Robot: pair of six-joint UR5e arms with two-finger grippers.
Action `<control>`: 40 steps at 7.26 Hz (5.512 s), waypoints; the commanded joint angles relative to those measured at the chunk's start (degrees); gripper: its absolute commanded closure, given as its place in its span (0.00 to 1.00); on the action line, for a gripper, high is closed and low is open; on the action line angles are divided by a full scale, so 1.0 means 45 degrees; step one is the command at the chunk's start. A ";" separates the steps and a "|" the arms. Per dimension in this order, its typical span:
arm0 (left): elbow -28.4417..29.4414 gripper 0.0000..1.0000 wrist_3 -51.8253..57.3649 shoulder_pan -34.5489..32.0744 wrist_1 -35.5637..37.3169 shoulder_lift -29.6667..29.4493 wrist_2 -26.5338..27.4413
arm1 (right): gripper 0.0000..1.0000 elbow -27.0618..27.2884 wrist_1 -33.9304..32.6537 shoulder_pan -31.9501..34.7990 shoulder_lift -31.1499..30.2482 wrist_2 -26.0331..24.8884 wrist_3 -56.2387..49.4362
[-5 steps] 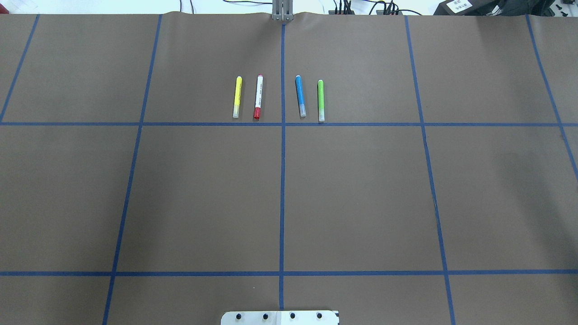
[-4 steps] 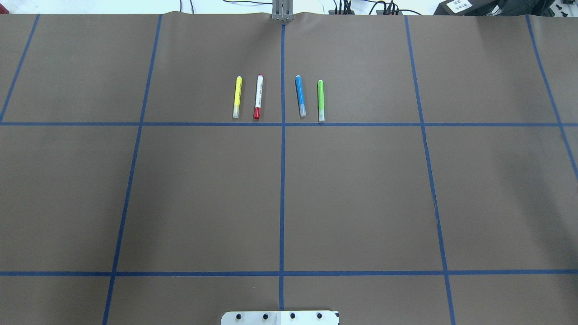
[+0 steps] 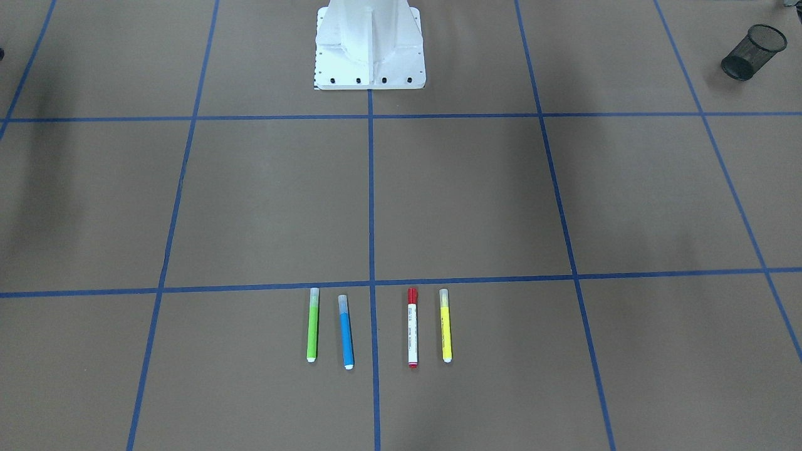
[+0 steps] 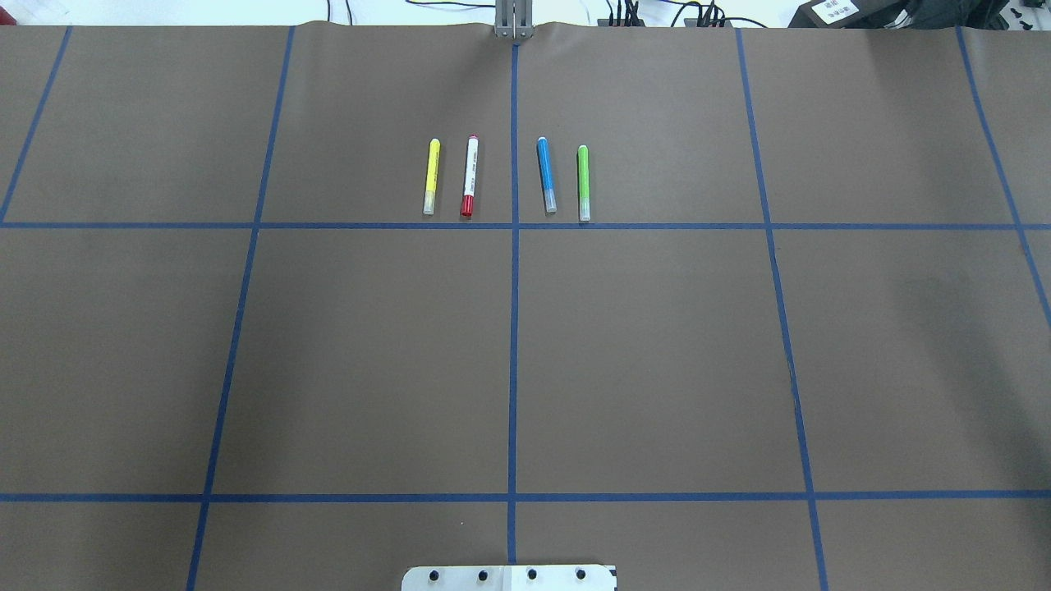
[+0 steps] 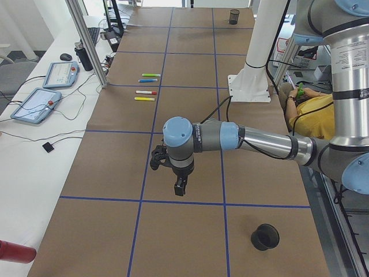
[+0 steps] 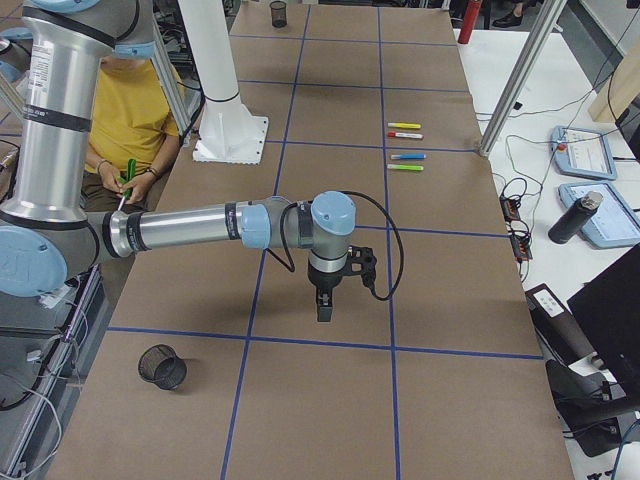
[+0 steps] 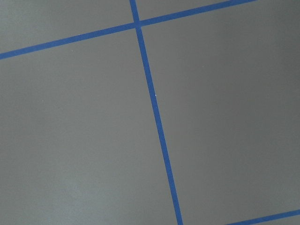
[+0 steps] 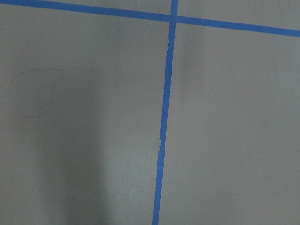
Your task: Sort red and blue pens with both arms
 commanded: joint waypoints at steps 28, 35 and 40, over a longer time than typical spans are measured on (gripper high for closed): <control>1.1119 0.36 -1.7487 1.1520 -0.9587 -1.4030 0.5118 | 0.00 -0.0949 0.2398 -0.4768 0.6532 -0.1003 0.7007; 1.1861 0.52 -1.7447 1.1541 -0.9606 -1.4343 0.5196 | 0.00 -0.0949 0.2398 -0.4846 0.6532 -0.1003 0.7007; 1.2037 0.55 -1.7447 1.1638 -0.9587 -1.4343 0.5196 | 0.00 -0.0929 0.2398 -0.4846 0.6532 -0.0984 0.7007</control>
